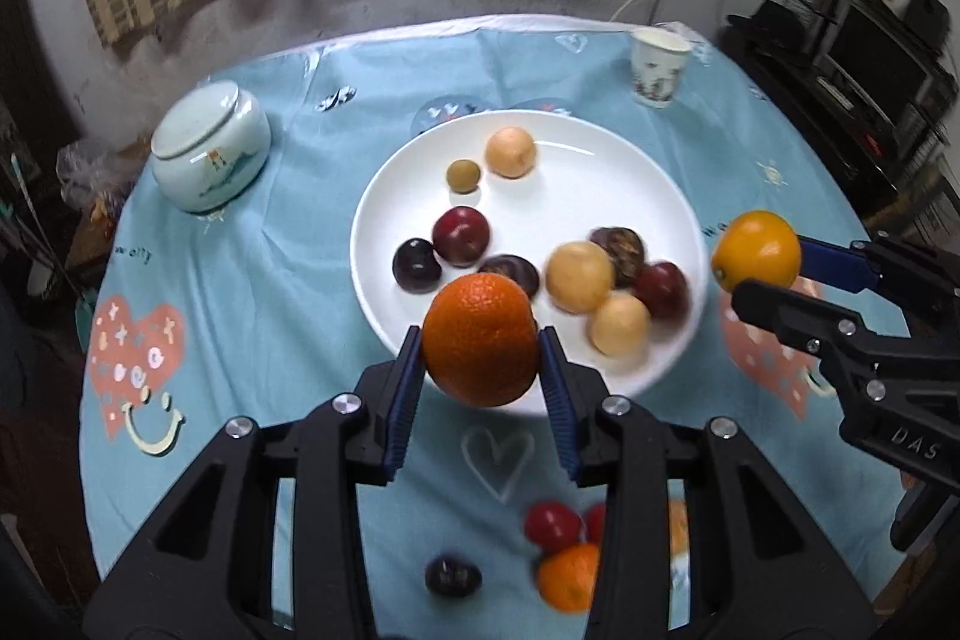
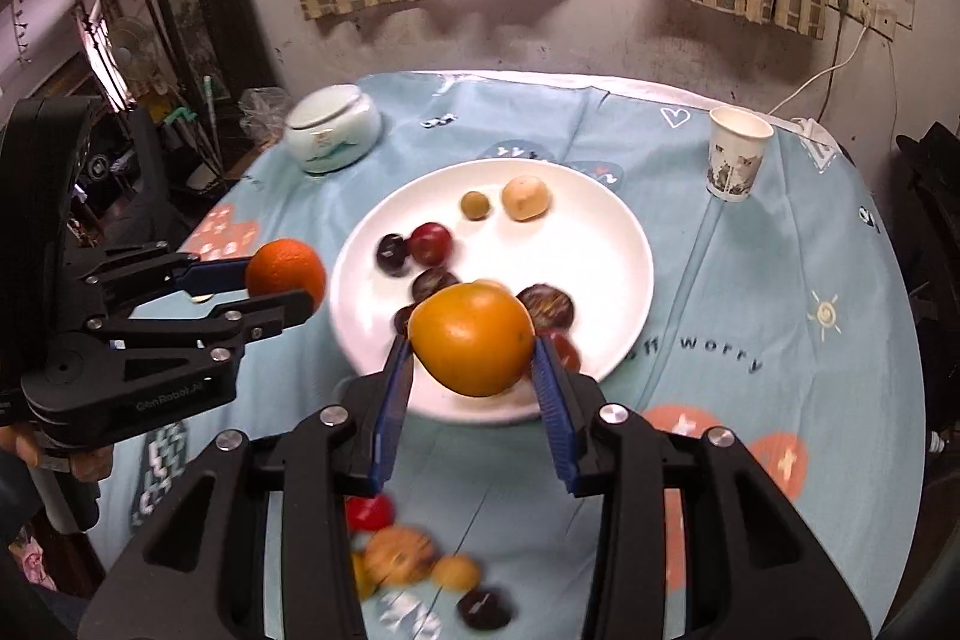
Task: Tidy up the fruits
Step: 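Lower both oranges onto the white plate and open both grippers, then return both grippers to the fruit cluster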
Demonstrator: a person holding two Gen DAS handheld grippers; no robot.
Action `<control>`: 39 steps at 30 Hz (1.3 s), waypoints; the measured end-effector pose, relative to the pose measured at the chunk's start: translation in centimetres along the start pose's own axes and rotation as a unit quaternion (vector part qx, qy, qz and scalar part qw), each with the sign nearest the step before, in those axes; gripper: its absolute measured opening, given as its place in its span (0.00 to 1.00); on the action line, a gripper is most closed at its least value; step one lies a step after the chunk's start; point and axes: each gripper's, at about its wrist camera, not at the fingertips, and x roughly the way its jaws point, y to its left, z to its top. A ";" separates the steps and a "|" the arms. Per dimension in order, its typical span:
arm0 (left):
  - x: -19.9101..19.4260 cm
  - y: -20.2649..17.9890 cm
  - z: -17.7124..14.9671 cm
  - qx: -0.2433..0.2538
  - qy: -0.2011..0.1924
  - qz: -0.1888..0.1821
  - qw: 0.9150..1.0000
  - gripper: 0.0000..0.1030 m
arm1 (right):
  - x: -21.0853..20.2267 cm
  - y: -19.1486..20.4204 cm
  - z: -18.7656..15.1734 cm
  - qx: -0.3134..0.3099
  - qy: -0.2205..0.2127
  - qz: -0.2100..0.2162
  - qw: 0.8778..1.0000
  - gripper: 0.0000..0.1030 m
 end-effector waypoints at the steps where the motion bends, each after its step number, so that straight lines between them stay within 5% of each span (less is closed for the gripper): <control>1: 1.3 0.1 0.7 -0.001 0.006 0.005 1.000 0.37 | 1.1 -0.5 0.6 0.003 0.004 -0.004 1.000 0.40; 12: 6.5 0.5 4.1 -0.002 0.006 0.014 1.000 0.46 | 11.4 -4.2 5.1 0.037 0.056 -0.007 0.998 0.41; 14: 6.3 0.5 4.2 0.005 0.001 0.016 1.000 0.50 | 11.2 -4.4 5.2 0.036 0.046 -0.005 0.998 0.43; 16: 5.8 0.7 4.2 0.003 -0.002 0.020 1.000 0.50 | 10.8 -4.6 5.4 0.044 0.040 -0.005 0.998 0.67; 21: 1.7 2.2 2.9 -0.009 -0.029 0.021 0.999 0.54 | 6.9 -3.9 5.1 0.029 0.006 -0.008 1.000 0.67; 23: -0.1 3.1 2.0 -0.015 -0.038 0.032 0.999 0.68 | 4.4 -3.3 4.0 0.010 -0.003 -0.010 1.000 0.67; 31: -7.2 5.0 -4.2 -0.034 -0.068 0.041 0.996 0.76 | -4.0 -1.9 -4.7 -0.006 -0.015 -0.023 1.000 0.67; 39: -7.9 3.3 -10.9 -0.032 -0.017 0.024 0.999 0.79 | -3.2 -0.6 -15.5 -0.033 0.069 -0.049 0.996 0.66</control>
